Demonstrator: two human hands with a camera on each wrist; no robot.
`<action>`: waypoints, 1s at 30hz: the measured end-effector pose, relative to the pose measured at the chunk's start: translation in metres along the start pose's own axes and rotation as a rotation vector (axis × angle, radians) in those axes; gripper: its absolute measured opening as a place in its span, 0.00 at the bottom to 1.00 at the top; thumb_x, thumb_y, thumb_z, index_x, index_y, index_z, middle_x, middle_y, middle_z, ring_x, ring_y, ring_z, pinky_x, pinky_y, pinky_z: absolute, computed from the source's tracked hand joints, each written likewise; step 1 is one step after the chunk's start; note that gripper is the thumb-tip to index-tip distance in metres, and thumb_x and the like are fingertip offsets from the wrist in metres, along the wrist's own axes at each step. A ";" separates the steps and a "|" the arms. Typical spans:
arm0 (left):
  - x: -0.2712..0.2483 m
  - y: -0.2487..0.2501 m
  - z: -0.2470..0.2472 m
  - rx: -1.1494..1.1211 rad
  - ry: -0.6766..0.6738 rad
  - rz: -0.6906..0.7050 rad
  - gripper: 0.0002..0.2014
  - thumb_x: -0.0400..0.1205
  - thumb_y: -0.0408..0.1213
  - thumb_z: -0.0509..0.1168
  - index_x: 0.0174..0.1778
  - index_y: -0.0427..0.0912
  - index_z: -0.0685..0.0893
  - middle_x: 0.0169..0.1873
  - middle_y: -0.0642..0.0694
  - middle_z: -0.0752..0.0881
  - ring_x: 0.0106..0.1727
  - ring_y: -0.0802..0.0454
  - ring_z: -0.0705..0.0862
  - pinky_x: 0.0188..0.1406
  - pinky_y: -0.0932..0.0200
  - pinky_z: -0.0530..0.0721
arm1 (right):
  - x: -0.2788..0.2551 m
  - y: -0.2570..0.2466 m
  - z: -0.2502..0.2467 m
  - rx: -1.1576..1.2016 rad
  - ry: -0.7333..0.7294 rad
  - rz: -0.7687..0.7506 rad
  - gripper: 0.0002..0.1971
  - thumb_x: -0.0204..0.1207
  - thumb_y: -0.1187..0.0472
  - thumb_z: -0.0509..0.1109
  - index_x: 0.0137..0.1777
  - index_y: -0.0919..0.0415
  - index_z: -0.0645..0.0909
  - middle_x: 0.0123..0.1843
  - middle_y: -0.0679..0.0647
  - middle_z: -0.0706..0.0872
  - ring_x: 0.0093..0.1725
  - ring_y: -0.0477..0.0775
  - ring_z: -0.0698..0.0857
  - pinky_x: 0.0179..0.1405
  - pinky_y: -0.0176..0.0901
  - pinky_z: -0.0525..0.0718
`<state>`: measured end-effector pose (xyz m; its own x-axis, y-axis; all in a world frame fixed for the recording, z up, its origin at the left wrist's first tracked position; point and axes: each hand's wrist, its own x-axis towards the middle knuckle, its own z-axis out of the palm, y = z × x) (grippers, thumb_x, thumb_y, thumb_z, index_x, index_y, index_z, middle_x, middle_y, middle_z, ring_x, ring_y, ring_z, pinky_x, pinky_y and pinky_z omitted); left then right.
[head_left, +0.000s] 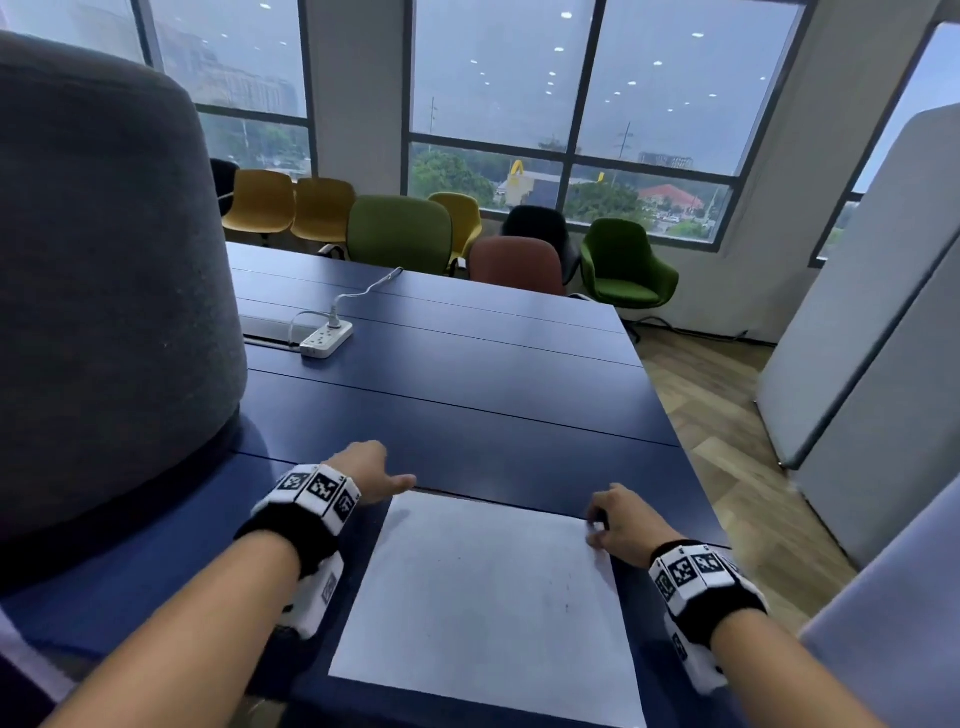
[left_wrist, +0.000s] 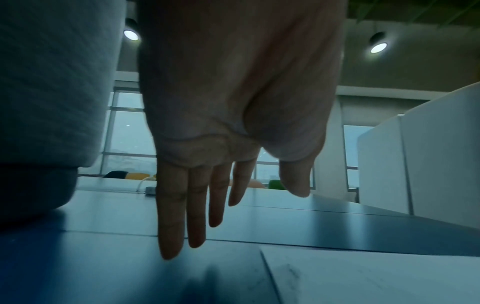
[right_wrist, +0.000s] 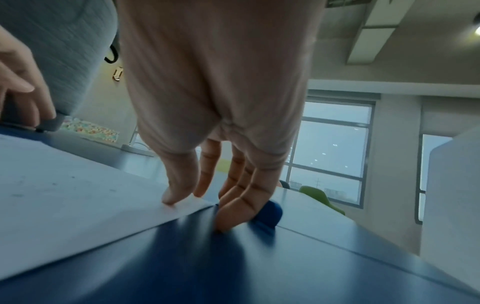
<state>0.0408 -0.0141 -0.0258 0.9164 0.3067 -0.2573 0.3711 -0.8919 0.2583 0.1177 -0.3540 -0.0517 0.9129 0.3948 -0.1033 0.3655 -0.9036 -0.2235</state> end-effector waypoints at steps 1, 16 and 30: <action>0.004 -0.007 0.000 -0.016 0.004 -0.021 0.35 0.80 0.63 0.63 0.74 0.39 0.74 0.73 0.43 0.77 0.71 0.44 0.78 0.68 0.51 0.77 | 0.000 -0.001 0.001 0.008 0.006 0.000 0.07 0.72 0.59 0.75 0.39 0.50 0.79 0.51 0.50 0.76 0.47 0.52 0.81 0.50 0.41 0.80; 0.032 -0.002 0.020 -0.050 0.027 0.031 0.10 0.78 0.43 0.73 0.52 0.47 0.87 0.55 0.48 0.88 0.56 0.49 0.87 0.56 0.58 0.83 | 0.010 0.008 0.010 0.175 -0.039 0.069 0.11 0.70 0.64 0.73 0.37 0.47 0.75 0.43 0.46 0.80 0.44 0.49 0.81 0.43 0.37 0.80; 0.011 -0.004 0.008 -0.342 0.205 0.117 0.08 0.76 0.33 0.69 0.31 0.48 0.84 0.31 0.52 0.85 0.37 0.51 0.84 0.39 0.61 0.82 | -0.010 -0.005 -0.021 0.388 0.197 -0.029 0.13 0.70 0.72 0.68 0.32 0.52 0.76 0.32 0.51 0.83 0.29 0.44 0.77 0.27 0.29 0.75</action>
<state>0.0481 -0.0098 -0.0372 0.9534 0.3006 -0.0265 0.2598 -0.7733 0.5784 0.1108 -0.3567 -0.0297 0.9344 0.3455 0.0866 0.3301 -0.7483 -0.5754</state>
